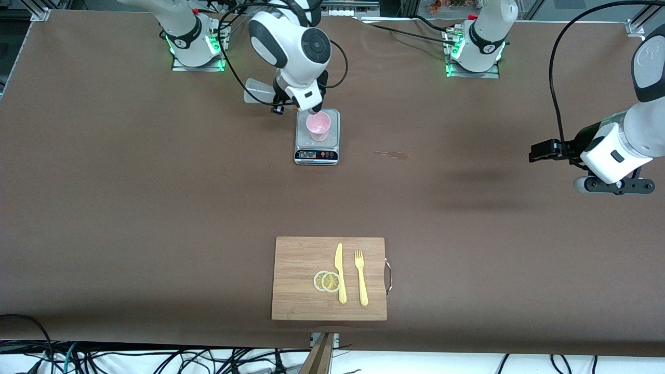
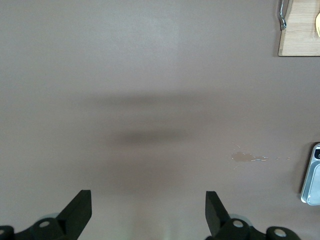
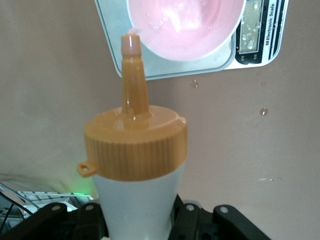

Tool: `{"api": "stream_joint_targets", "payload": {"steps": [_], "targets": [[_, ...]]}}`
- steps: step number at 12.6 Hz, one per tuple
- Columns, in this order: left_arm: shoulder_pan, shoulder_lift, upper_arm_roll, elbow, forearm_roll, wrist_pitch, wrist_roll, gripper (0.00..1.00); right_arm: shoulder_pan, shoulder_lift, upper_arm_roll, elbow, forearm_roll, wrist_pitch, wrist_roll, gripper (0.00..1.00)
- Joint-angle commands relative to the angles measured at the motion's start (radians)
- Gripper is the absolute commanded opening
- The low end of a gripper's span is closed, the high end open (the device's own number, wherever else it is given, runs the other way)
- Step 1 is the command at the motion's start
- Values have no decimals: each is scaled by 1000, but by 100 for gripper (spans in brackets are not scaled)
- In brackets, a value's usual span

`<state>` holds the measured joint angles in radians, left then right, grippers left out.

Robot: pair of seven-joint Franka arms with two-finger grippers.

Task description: Add sauce to pink cup with both arms

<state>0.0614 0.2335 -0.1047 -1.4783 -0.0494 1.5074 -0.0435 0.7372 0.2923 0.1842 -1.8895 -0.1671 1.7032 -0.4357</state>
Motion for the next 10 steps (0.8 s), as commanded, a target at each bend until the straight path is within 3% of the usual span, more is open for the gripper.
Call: {"api": "stream_joint_targets", "payload": {"steps": [1,7,10], "targets": [[5,18,-4,35,-6,-12,8,100,13,39,6,76,-31,-63,18,23],[5,23,-4,58,-6,-12,10,100,4,36,1,79,-34,-63,0,26],[6,43,-3,85,-3,-15,10,100,-53,7,-6,92,-16,-66,-92,28]]}}
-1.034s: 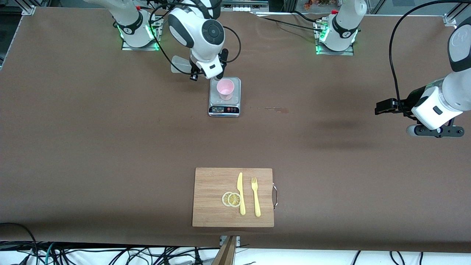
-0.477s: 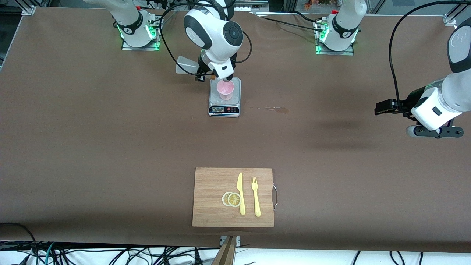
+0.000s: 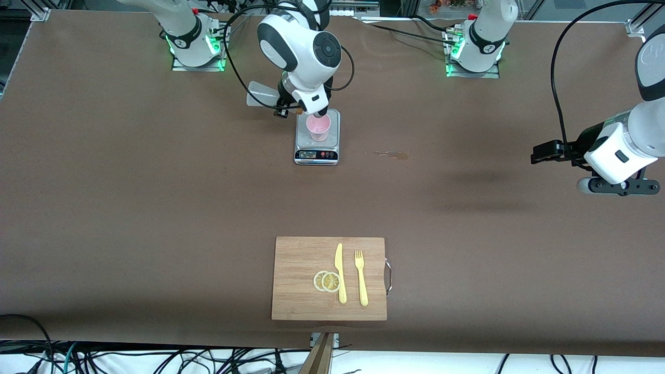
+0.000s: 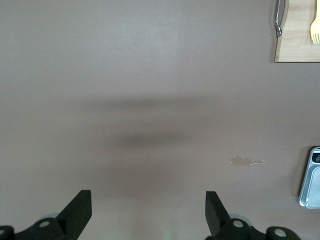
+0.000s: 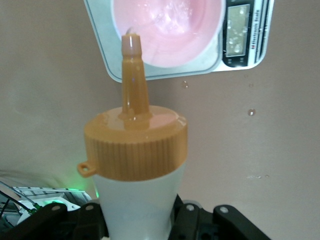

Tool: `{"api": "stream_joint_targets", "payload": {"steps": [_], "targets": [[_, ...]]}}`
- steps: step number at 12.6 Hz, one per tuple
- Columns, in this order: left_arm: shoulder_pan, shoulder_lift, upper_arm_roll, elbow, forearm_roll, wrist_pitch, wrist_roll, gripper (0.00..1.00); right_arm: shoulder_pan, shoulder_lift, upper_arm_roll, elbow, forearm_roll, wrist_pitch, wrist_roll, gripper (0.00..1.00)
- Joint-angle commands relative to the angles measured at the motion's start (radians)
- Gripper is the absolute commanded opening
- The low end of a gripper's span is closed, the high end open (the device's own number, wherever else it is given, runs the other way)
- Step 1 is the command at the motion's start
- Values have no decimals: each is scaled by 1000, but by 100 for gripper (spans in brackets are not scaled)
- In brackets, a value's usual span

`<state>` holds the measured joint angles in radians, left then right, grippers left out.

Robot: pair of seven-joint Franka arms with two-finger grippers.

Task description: Add sauce to pink cup with both arms

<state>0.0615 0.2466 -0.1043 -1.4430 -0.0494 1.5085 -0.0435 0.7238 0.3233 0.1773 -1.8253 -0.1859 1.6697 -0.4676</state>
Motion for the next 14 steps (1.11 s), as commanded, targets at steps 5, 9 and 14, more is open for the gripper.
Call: {"api": "stream_joint_targets", "payload": {"steps": [5,9,14], "targets": [[4,33,-3,50,-1,-16,11,100,-112,-93,-21,26,130,-45,-160,29],[7,36,-6,49,-1,-16,13,100,-229,-187,-21,11,244,-45,-346,32],[11,33,-6,49,-7,-13,17,100,-504,-202,-22,11,559,-36,-783,32]]}}
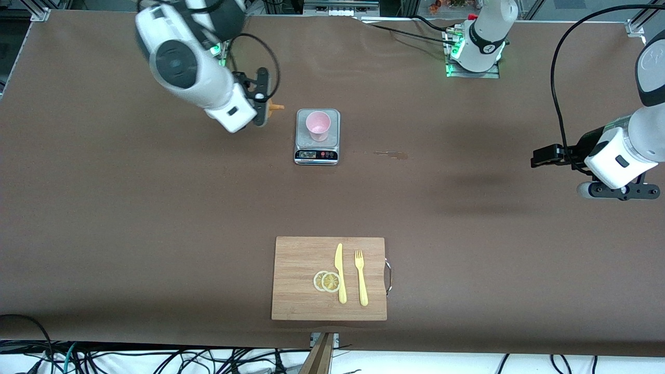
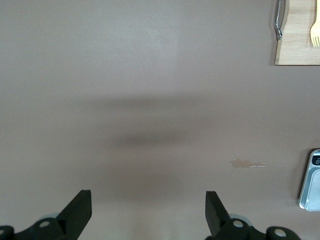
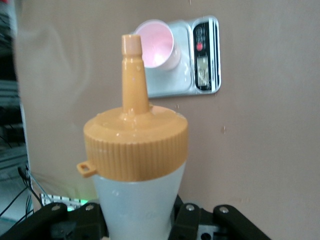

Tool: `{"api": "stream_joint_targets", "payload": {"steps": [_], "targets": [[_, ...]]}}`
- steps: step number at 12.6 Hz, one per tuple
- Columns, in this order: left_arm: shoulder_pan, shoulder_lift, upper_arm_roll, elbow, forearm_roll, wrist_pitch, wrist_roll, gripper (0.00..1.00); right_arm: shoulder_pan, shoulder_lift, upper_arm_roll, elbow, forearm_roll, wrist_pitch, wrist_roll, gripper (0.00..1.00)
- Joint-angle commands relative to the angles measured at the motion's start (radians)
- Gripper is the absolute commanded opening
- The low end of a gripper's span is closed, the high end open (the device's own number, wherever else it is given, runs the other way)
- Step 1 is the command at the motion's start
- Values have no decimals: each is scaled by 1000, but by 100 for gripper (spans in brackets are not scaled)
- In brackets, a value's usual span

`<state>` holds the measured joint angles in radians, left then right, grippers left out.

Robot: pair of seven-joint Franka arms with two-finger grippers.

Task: Add sauce to pink cup with both arms
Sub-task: 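Carry the bottle back with the right gripper and set it on the table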

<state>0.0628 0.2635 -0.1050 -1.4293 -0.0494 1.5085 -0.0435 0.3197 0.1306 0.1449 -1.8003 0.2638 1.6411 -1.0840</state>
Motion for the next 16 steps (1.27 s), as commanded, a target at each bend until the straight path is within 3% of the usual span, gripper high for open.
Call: {"api": "stream_joint_targets", "payload": {"steps": [1,6,8,13,15,16], "targets": [[9,14,-5,35,-12,-11,19,100,-150,9,9,-14,162,-7,-273,32],[11,2,-2,38,-4,-13,17,100,-252,171,-117,-11,365,-20,-782,40],[12,2,-2,38,-7,-11,22,100,-307,256,-136,-17,437,-26,-995,40],[17,2,-2,38,-6,-11,20,100,-428,467,-156,-10,506,-98,-1361,40],[17,3,-2,38,-4,-13,20,100,-470,523,-168,-5,503,-136,-1435,45],[17,3,-2,38,-1,-13,20,100,-484,546,-176,-1,500,-158,-1458,51]]}}
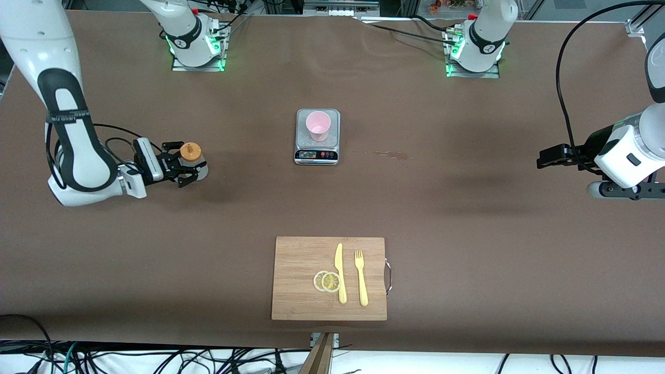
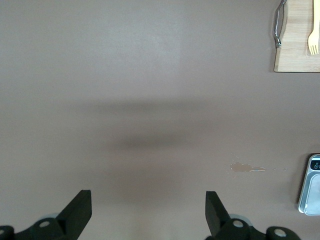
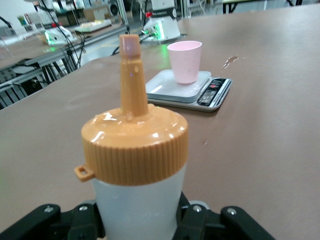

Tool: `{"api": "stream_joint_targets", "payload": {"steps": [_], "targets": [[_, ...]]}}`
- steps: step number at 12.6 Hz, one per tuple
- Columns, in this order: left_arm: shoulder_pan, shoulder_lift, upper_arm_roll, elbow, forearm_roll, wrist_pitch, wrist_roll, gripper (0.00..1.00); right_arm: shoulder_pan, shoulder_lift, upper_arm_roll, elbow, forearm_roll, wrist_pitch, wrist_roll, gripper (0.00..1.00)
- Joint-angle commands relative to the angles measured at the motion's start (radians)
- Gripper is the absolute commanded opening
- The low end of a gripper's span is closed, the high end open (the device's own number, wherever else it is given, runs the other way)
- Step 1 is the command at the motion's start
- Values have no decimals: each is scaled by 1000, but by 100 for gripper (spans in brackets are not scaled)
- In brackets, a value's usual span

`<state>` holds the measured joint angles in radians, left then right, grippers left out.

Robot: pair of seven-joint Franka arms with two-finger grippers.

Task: Add sauce to pink cup with both arms
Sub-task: 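Carry the bottle back with the right gripper and set it on the table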

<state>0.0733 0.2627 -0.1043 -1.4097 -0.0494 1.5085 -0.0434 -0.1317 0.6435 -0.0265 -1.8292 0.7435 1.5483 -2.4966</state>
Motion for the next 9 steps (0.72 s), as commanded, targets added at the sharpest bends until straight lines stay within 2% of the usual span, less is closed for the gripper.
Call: {"api": "stream_joint_targets", "payload": {"steps": [1,2,3,6,9], "targets": [[8,7,-2,18,-3,-13,22,100,-42,53,-18,42,20,-80,-60,63],[8,9,-3,18,-6,-13,20,100,-49,68,-26,59,14,-98,-65,78],[6,10,-3,20,-7,-13,20,100,-54,71,-35,68,13,-106,-77,100],[5,10,-3,20,-13,-13,22,100,-58,70,-49,97,8,-128,-73,100],[3,12,-3,20,-12,-13,22,100,-55,9,-79,169,-93,-142,-21,100]]}}
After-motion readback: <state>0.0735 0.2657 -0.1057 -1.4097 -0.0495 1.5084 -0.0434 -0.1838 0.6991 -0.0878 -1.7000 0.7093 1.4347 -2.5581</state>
